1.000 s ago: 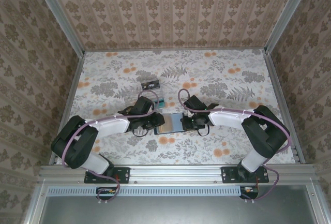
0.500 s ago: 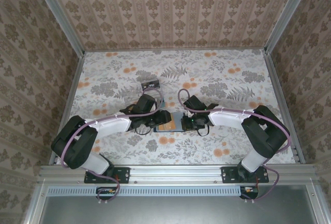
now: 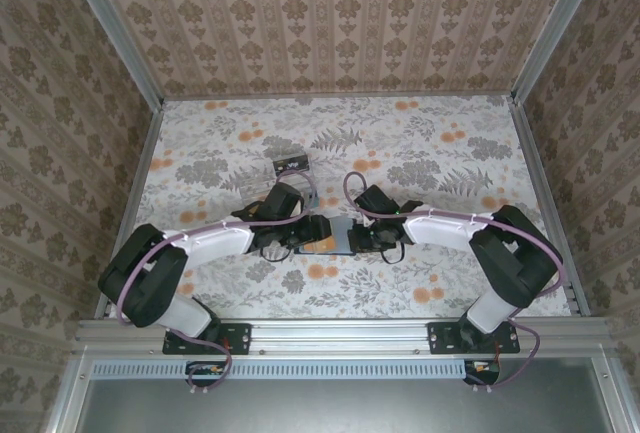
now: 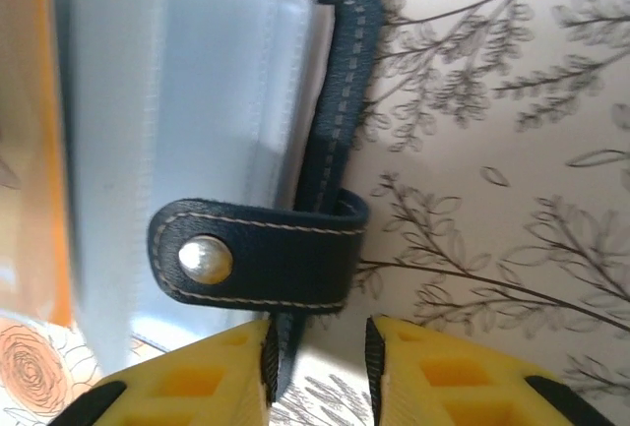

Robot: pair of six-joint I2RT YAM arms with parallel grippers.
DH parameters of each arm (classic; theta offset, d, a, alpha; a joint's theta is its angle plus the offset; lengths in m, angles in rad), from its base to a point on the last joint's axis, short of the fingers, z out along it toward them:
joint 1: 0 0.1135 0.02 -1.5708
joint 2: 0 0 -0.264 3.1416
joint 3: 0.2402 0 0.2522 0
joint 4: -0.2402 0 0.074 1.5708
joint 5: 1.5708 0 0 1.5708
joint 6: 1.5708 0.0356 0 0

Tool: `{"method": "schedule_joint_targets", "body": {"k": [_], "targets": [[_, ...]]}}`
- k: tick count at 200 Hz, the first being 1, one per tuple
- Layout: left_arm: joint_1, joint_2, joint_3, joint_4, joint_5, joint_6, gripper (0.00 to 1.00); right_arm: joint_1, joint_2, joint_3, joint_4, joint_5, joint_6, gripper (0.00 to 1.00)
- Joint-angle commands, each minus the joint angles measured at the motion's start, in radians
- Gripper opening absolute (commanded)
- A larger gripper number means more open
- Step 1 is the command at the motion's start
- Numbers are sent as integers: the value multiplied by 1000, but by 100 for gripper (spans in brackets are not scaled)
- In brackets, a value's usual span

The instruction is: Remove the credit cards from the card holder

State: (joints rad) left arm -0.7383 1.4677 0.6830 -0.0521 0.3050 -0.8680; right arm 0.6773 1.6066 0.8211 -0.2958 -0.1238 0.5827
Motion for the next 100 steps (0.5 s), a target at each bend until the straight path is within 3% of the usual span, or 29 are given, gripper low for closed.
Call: {"method": "schedule_joint_targets", "body": {"k": [1, 30, 58, 83, 100], "targets": [[15, -58, 29, -112, -62, 64, 67, -10, -72, 7, -67, 64, 7, 36], [67, -114, 2, -158, -67, 102, 66, -10, -126, 31, -66, 44, 6, 39], [113, -135, -28, -135, -21, 120, 49, -10, -122, 64, -18, -52, 26, 35], [129, -120, -47, -101, 8, 129, 24, -9, -85, 80, 64, -154, 86, 28], [135, -101, -51, -78, 24, 134, 17, -9, -49, 84, 121, -207, 135, 24]]}}
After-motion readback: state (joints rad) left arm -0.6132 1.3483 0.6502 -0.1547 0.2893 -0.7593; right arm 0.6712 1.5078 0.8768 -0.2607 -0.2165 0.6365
